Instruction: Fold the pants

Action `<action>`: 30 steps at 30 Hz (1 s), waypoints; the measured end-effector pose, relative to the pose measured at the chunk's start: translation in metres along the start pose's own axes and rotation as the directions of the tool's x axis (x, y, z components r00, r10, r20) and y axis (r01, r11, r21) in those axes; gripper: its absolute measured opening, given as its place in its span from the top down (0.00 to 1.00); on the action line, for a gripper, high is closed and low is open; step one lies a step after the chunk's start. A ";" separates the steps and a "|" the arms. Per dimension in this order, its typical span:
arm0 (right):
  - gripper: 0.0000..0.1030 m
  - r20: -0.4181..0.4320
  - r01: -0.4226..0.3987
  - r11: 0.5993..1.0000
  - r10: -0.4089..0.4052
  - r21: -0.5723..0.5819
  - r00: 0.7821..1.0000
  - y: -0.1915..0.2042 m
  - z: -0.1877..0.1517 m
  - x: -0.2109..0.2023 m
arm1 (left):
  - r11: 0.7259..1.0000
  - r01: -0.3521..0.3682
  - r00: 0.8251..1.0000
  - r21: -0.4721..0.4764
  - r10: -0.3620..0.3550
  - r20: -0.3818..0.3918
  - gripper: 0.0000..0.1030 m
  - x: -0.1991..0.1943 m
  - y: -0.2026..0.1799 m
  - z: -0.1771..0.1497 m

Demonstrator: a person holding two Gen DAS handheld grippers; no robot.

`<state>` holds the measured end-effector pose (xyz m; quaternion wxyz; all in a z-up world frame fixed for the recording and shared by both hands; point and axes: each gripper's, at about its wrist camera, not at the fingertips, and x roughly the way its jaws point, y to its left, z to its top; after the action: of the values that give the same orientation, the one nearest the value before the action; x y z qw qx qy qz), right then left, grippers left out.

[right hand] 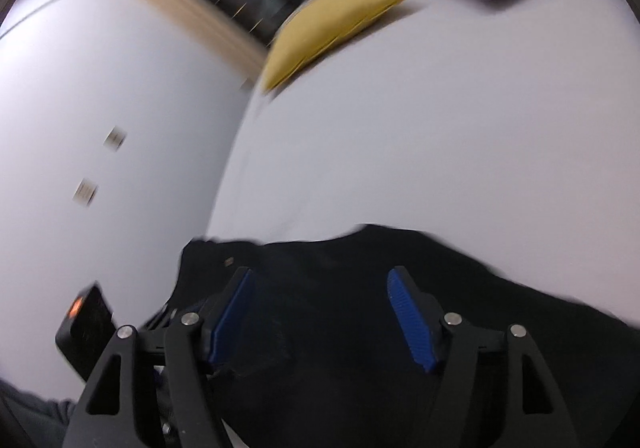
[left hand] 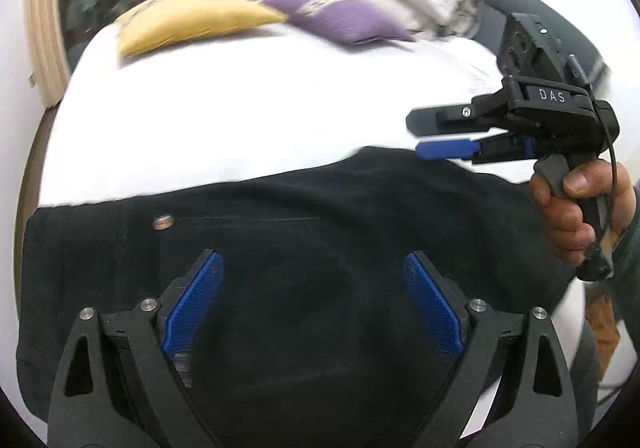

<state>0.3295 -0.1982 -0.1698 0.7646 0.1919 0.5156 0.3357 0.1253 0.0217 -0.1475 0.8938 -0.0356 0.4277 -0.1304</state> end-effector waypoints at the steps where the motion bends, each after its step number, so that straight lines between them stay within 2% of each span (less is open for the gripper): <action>1: 0.30 -0.056 -0.012 1.000 0.013 0.029 0.998 -0.007 0.003 0.015 | 0.999 -0.024 0.999 -0.027 0.023 -0.045 0.10 0.012 0.013 -0.006; 2: 0.33 -0.104 0.041 0.998 -0.035 0.049 0.994 -0.017 0.006 0.033 | 0.998 -0.037 0.996 -0.051 0.033 -0.083 0.10 0.024 0.025 -0.009; 3: 0.41 -0.105 0.119 0.992 -0.113 0.050 0.988 -0.027 0.010 0.042 | 0.997 -0.034 0.995 -0.070 0.027 -0.095 0.10 0.031 0.033 -0.019; 4: 0.67 -0.084 0.133 0.989 -0.127 0.070 0.988 -0.040 0.022 0.048 | 0.998 -0.027 0.998 -0.053 0.024 -0.060 0.10 0.029 0.033 -0.026; 5: 0.87 -0.050 0.130 0.982 -0.124 0.139 0.991 -0.057 0.028 0.042 | 0.999 -0.035 0.998 -0.037 0.033 -0.046 0.10 0.029 0.032 -0.028; 6: 0.96 -0.026 0.146 0.970 -0.143 0.196 0.989 -0.070 0.032 0.035 | 0.998 -0.051 0.998 -0.024 0.050 -0.044 0.10 0.029 0.029 -0.028; 7: 0.98 0.001 0.206 0.949 -0.212 0.238 0.977 -0.080 0.035 0.025 | 0.998 -0.063 0.997 -0.015 0.062 -0.047 0.10 0.029 0.027 -0.028; 8: 0.93 0.026 0.276 0.931 -0.291 0.239 0.956 -0.081 0.039 0.011 | 0.998 -0.066 0.997 -0.012 0.065 -0.048 0.10 0.030 0.027 -0.029; 9: 0.83 0.049 0.285 0.932 -0.302 0.224 0.952 -0.073 0.037 -0.002 | 0.998 -0.063 0.997 -0.012 0.062 -0.045 0.10 0.030 0.027 -0.029; 11: 0.36 0.076 0.185 0.970 -0.199 0.158 0.977 -0.060 0.044 -0.018 | 0.998 -0.053 0.998 -0.020 0.053 -0.034 0.10 0.025 0.028 -0.035; 12: 0.27 0.038 0.153 0.984 -0.157 0.088 0.987 -0.049 0.048 -0.018 | 0.998 -0.054 0.998 -0.019 0.054 -0.032 0.10 0.024 0.029 -0.036; 13: 0.21 0.002 0.165 0.986 -0.165 0.040 0.986 -0.043 0.050 -0.015 | 0.998 -0.056 0.998 -0.018 0.055 -0.030 0.10 0.024 0.028 -0.036; 14: 0.21 -0.046 0.184 0.983 -0.184 -0.009 0.982 -0.039 0.051 -0.010 | 0.998 -0.054 0.998 -0.019 0.054 -0.028 0.10 0.024 0.030 -0.036; 16: 0.21 -0.112 0.164 0.985 -0.170 -0.061 0.979 -0.030 0.043 0.002 | 0.998 -0.052 0.998 -0.021 0.052 -0.027 0.10 0.020 0.033 -0.041; 18: 0.28 -0.159 0.162 0.974 -0.187 -0.157 0.969 -0.014 0.028 0.018 | 0.998 -0.058 0.998 -0.016 0.057 -0.029 0.10 0.011 0.026 -0.051; 19: 0.37 -0.165 0.238 0.946 -0.276 -0.218 0.947 -0.009 0.018 0.029 | 0.998 -0.060 0.998 -0.014 0.059 -0.031 0.10 0.010 0.027 -0.051; 20: 0.46 -0.143 0.331 0.915 -0.368 -0.229 0.919 -0.013 0.016 0.040 | 0.998 -0.059 0.998 -0.015 0.059 -0.033 0.10 0.008 0.023 -0.051; 21: 0.52 -0.114 0.367 0.910 -0.392 -0.192 0.913 -0.013 0.019 0.045 | 0.998 -0.058 0.998 -0.017 0.057 -0.035 0.10 0.011 0.023 -0.049; 22: 0.52 -0.087 0.354 0.929 -0.363 -0.106 0.928 -0.018 0.025 0.041 | 0.998 -0.055 0.998 -0.018 0.055 -0.037 0.10 0.010 0.024 -0.049; 23: 0.54 -0.041 0.398 0.916 -0.400 -0.040 0.916 -0.021 0.029 0.031 | 0.998 -0.057 0.998 -0.017 0.056 -0.038 0.10 0.009 0.025 -0.049; 24: 0.54 0.004 0.521 0.852 -0.522 -0.040 0.853 -0.017 0.030 0.023 | 0.998 -0.061 0.997 -0.013 0.061 -0.040 0.10 0.006 0.025 -0.049; 25: 0.52 0.032 0.580 0.813 -0.579 -0.045 0.815 -0.012 0.029 0.016 | 0.997 -0.071 0.997 -0.012 0.070 -0.043 0.10 0.004 0.025 -0.048; 26: 0.52 0.055 0.554 0.832 -0.553 -0.027 0.832 -0.007 0.026 0.005 | 0.997 -0.075 0.997 -0.019 0.074 -0.037 0.10 -0.003 0.025 -0.046; 27: 0.52 0.087 0.444 0.896 -0.443 0.011 0.892 0.000 0.018 -0.016 | 0.997 -0.065 0.998 -0.030 0.065 -0.010 0.10 -0.014 0.027 -0.043; 28: 0.48 0.114 0.370 0.929 -0.369 0.013 0.923 0.007 0.010 -0.029 | 0.997 -0.062 0.998 -0.038 0.063 0.023 0.10 -0.022 0.029 -0.039; 29: 0.43 0.140 0.318 0.948 -0.314 -0.005 0.939 0.019 -0.003 -0.042 | 0.997 -0.064 0.997 -0.044 0.066 0.044 0.10 -0.027 0.030 -0.034; 30: 0.43 0.153 0.281 0.960 -0.274 -0.023 0.949 0.031 -0.021 -0.048 | 0.997 -0.059 0.996 -0.052 0.063 0.064 0.10 -0.030 0.031 -0.026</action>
<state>0.2893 -0.2113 -0.1266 0.8444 0.1251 0.4716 0.2210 0.0935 0.0610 -0.1467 0.9098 -0.0490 0.4020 -0.0910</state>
